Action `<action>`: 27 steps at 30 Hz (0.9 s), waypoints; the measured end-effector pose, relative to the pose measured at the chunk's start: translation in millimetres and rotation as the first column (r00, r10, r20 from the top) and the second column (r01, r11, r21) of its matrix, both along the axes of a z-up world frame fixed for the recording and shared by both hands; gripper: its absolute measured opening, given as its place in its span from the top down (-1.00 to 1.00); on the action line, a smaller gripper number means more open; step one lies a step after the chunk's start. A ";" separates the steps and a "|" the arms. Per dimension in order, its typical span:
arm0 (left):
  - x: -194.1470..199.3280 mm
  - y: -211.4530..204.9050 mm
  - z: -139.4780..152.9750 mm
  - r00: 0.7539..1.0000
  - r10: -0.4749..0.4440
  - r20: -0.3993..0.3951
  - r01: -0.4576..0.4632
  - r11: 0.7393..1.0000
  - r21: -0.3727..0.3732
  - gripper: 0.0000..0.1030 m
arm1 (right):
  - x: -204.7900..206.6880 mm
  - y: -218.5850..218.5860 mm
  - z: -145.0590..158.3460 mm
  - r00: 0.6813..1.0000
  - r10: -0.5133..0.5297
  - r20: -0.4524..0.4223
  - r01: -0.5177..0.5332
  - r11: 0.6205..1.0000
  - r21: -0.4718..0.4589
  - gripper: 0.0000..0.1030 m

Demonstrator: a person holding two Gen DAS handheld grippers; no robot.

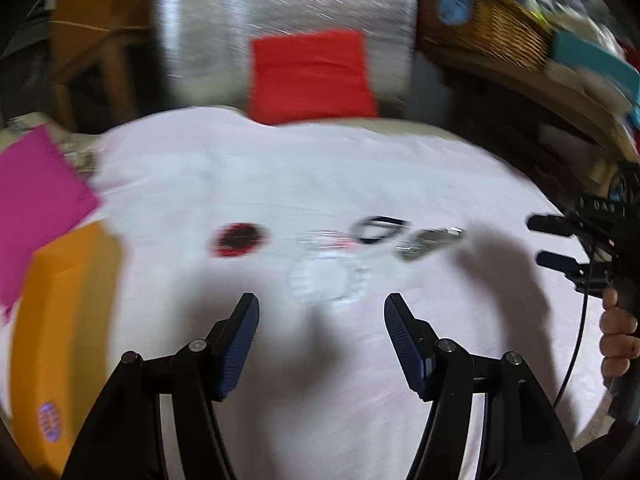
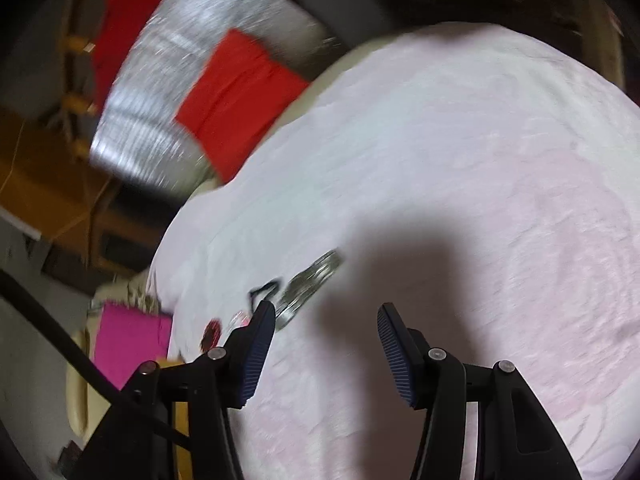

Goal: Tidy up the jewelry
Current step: 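Reach the left gripper to the silver watch and grasp it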

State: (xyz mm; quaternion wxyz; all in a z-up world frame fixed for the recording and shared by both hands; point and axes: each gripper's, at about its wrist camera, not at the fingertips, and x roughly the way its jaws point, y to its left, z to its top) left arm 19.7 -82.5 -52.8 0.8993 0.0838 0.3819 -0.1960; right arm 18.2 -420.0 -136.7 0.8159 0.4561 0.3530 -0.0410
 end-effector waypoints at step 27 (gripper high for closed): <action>75.7 -105.3 -66.6 0.960 -0.203 -0.191 0.187 0.977 -0.101 0.73 | -5.1 -30.3 -9.7 0.998 -0.062 0.001 0.062 0.998 -0.003 -0.11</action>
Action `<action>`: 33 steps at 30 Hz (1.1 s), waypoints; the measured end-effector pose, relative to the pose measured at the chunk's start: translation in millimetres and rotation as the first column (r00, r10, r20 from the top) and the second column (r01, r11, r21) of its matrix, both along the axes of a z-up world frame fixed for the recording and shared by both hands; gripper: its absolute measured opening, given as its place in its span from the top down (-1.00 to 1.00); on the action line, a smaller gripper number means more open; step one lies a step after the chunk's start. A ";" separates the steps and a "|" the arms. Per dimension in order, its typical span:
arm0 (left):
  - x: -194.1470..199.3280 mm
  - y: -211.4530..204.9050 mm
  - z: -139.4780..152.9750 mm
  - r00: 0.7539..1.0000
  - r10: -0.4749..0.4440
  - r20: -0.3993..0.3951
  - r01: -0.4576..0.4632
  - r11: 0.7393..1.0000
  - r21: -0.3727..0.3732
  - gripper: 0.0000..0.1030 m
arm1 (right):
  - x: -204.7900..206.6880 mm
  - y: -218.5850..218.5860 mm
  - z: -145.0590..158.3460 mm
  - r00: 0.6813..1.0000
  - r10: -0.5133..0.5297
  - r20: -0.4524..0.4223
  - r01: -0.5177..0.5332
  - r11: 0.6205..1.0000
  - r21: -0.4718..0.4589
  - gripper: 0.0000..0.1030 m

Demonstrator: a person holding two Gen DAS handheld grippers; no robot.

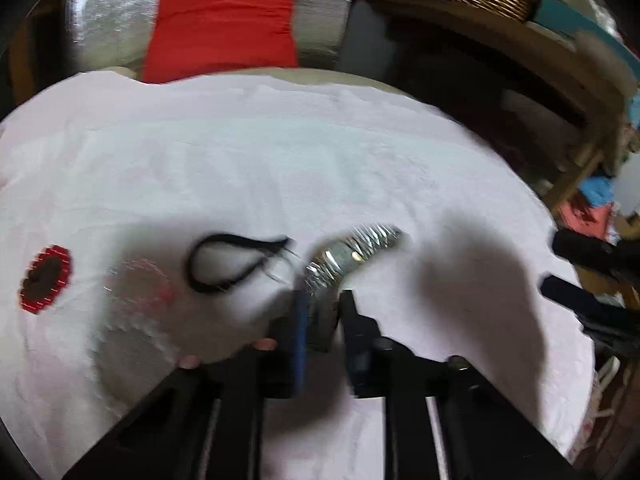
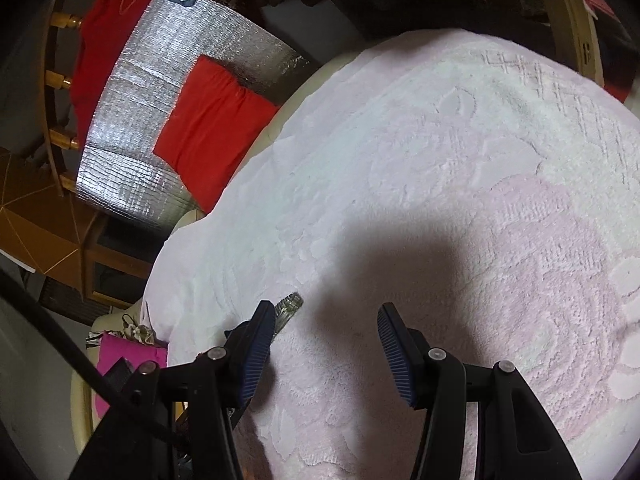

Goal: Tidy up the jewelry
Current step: 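Reach the left gripper to the silver watch and grasp it, then lift the silver watch with the left gripper and carry it toward the box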

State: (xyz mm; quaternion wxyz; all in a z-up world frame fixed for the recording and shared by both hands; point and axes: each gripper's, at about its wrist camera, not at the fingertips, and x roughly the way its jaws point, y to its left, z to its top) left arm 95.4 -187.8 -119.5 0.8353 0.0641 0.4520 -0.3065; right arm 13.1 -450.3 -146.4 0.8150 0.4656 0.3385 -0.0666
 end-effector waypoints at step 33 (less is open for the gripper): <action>-54.5 101.9 41.0 1.000 -0.014 0.003 0.015 1.000 -0.019 0.26 | 41.1 77.6 6.2 0.984 0.179 0.011 -0.178 0.981 -0.071 -0.11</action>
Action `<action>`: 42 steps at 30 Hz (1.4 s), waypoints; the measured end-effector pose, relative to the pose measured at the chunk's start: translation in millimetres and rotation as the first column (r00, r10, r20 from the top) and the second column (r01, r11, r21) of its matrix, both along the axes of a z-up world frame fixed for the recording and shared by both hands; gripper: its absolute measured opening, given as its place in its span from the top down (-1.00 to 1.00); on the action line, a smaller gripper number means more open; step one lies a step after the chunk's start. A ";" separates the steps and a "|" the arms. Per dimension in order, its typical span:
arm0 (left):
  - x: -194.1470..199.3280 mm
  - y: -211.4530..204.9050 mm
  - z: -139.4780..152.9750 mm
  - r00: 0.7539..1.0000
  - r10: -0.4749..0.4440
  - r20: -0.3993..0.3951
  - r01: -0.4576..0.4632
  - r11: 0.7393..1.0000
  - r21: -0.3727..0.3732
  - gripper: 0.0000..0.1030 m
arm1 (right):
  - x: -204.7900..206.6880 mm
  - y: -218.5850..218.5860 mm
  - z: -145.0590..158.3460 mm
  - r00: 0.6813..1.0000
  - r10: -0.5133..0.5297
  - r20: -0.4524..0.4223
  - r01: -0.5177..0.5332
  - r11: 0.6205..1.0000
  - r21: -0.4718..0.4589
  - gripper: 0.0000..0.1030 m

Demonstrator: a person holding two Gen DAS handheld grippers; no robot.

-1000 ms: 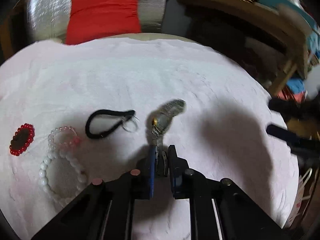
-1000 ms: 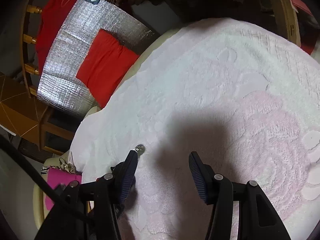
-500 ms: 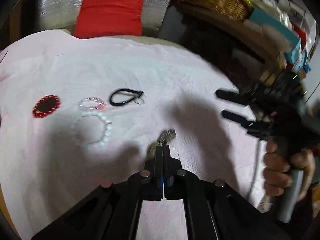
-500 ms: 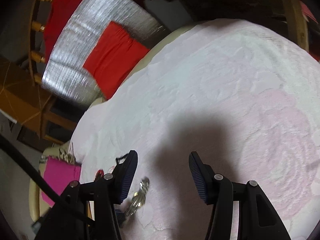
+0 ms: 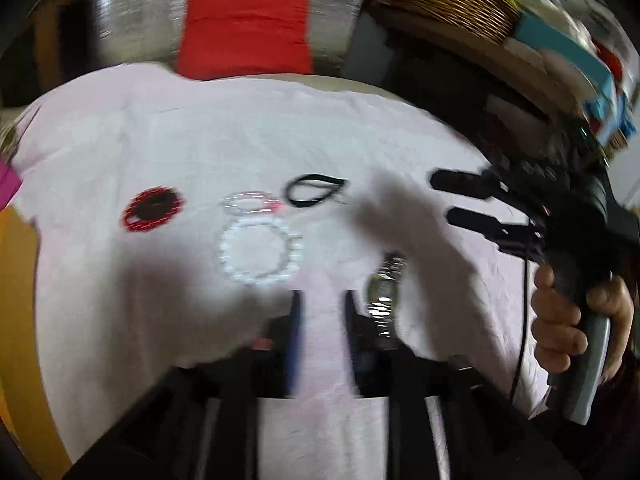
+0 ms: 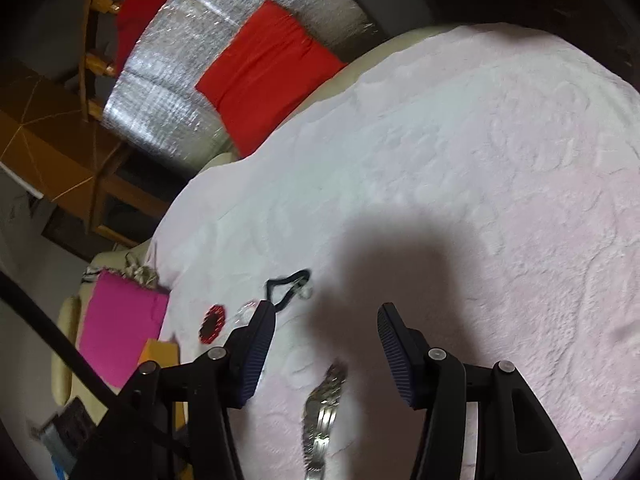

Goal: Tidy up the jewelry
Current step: 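Lift the silver watch with the left gripper and carry it toward the box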

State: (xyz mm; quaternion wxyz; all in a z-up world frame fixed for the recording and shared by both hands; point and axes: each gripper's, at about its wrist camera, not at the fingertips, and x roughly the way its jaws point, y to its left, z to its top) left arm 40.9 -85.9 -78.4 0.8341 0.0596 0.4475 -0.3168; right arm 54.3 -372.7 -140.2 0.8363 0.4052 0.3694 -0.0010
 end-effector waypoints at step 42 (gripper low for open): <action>21.4 97.2 33.1 0.971 0.236 -0.028 -0.238 0.960 -0.147 0.71 | 29.8 49.2 -2.0 0.987 0.154 0.032 -0.155 0.988 0.022 -0.11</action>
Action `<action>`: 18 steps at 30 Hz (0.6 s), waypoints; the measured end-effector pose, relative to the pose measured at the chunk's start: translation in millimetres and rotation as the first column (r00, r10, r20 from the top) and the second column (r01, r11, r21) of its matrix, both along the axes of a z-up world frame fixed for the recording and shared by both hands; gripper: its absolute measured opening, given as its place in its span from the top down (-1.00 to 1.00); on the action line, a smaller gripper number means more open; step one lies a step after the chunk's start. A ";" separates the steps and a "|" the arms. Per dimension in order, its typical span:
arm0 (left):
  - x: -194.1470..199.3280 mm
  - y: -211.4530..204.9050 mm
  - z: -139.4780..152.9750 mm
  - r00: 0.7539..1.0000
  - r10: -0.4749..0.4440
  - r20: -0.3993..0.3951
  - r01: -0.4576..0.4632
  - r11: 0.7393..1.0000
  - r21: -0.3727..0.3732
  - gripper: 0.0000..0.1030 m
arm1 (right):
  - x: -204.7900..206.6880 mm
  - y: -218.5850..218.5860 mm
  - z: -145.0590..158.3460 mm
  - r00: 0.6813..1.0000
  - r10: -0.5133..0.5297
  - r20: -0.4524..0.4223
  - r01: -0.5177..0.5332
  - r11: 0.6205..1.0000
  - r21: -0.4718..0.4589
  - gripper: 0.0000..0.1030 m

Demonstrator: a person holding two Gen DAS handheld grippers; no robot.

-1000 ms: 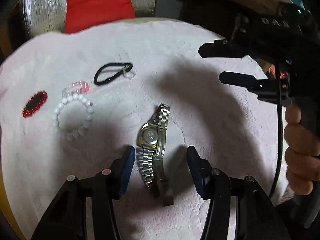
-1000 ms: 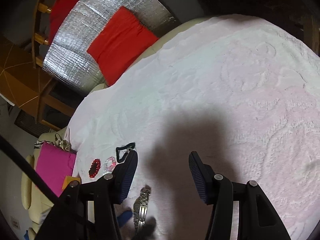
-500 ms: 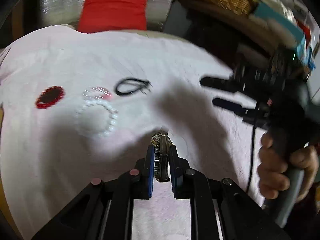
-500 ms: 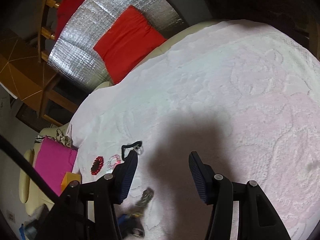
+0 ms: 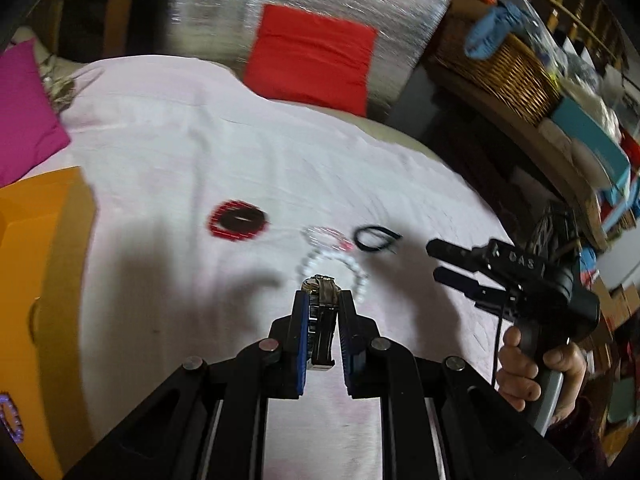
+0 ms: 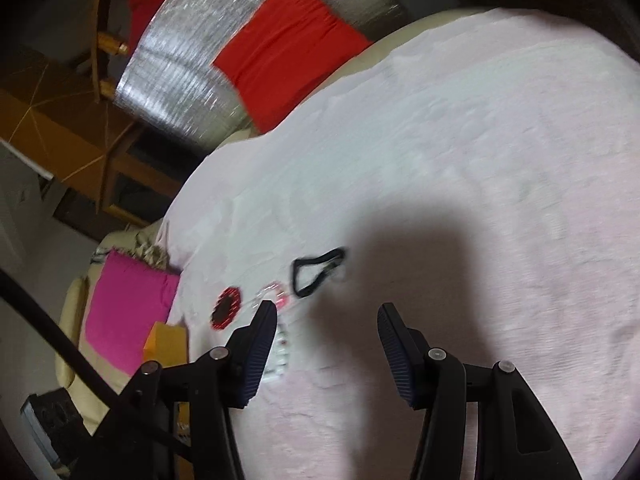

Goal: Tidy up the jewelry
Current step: 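Grasp the dark oval stone from the red bracelet with the right gripper while the left holds the watch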

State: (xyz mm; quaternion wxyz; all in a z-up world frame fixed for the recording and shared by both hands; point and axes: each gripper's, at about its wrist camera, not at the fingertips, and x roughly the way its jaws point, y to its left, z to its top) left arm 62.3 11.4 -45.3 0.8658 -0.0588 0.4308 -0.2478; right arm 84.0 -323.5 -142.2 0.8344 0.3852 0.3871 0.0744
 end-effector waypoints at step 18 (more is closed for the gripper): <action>15.1 70.3 2.3 0.983 0.177 0.037 -0.178 0.984 0.018 0.71 | 112.7 144.5 -4.8 0.967 0.245 -0.069 -0.245 0.969 -0.002 0.15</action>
